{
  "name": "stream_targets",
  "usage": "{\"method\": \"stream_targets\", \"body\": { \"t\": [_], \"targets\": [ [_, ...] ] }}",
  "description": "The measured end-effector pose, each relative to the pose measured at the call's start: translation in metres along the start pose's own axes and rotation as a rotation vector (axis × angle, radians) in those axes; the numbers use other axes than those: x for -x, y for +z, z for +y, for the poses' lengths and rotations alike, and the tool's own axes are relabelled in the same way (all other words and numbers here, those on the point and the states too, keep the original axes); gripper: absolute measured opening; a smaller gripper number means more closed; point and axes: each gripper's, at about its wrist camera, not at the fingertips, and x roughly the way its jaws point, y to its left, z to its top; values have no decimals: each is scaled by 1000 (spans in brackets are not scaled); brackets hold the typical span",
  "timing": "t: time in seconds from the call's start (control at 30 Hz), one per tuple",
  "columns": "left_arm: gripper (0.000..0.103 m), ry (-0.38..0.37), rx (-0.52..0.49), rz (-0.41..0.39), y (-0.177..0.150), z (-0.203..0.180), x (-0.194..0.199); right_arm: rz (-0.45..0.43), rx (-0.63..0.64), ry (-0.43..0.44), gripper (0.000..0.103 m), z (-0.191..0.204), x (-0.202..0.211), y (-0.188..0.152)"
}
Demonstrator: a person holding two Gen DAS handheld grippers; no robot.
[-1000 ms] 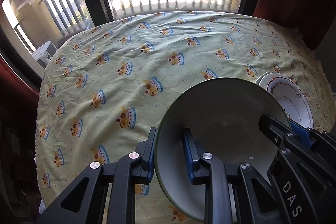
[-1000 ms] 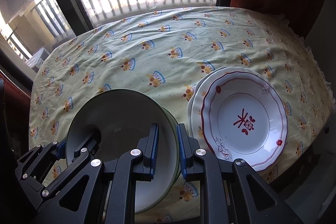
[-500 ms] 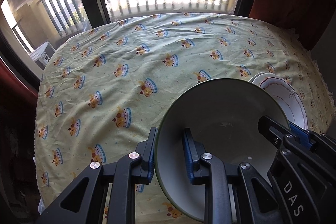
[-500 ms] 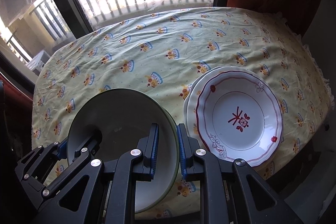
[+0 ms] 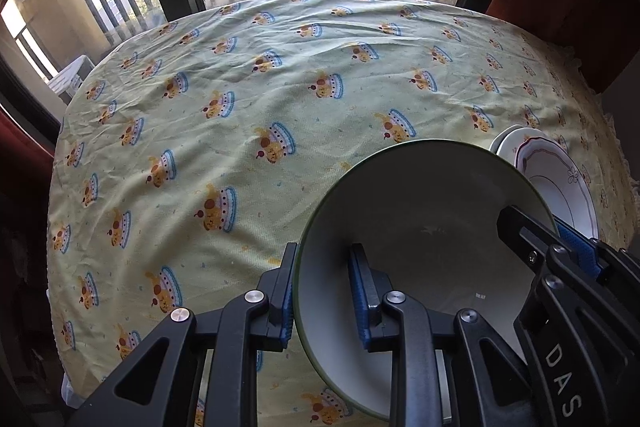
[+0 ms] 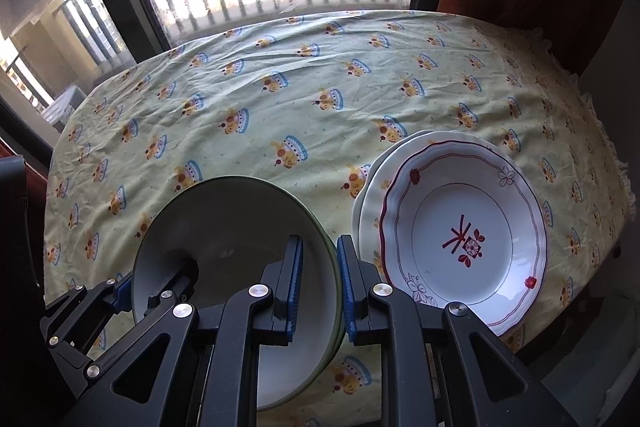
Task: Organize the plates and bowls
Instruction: 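Carry the held bowl with both tools to the bowls beside the plates, then lower the bowl into the other green-rimmed bowls and open both tools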
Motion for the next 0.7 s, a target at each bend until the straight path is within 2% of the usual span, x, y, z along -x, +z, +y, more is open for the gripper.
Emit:
{"method": "stream_targets", "body": {
  "t": [0.2,0.27,0.37,0.5,0.6,0.7],
  "targets": [
    [24,4,-18,-12,0,-1,0,-3,-15,2,21,-4,-4,-2],
    [24,-9,-15,-2,0,1,-1,8,-24,5,24,-3,-6,-2],
    [31,-37,-18,6,-1,3,0,22,-27,5,29,-1,-9,-1],
    [44,-63,-22,12,-6,7,1,50,-34,55,51,2,-10,-5],
    [59,-95,-1,7,-10,12,2,47,-24,40,68,6,-7,-9],
    [63,-148,16,0,-10,15,2,37,-14,40,70,9,-3,-8]
  ]
}}
